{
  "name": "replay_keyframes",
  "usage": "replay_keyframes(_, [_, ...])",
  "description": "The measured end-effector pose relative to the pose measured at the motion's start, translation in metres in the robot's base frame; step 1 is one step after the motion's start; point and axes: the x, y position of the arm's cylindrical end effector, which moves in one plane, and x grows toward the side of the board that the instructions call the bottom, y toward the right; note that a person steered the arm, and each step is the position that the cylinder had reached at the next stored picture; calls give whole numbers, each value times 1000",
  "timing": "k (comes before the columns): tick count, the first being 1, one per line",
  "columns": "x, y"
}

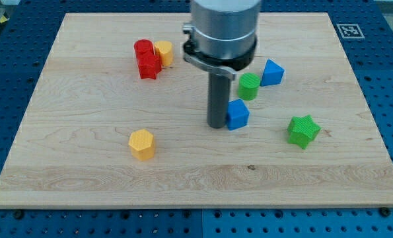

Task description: Push the green star to wards the center right

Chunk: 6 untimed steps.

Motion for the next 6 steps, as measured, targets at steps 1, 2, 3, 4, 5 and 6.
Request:
replay_keyframes(1, [0,40])
replay_keyframes(2, [0,75])
replay_keyframes(3, [24,75])
replay_keyframes(4, [41,104])
replay_keyframes(5, [53,145])
replay_keyframes(6, [59,156])
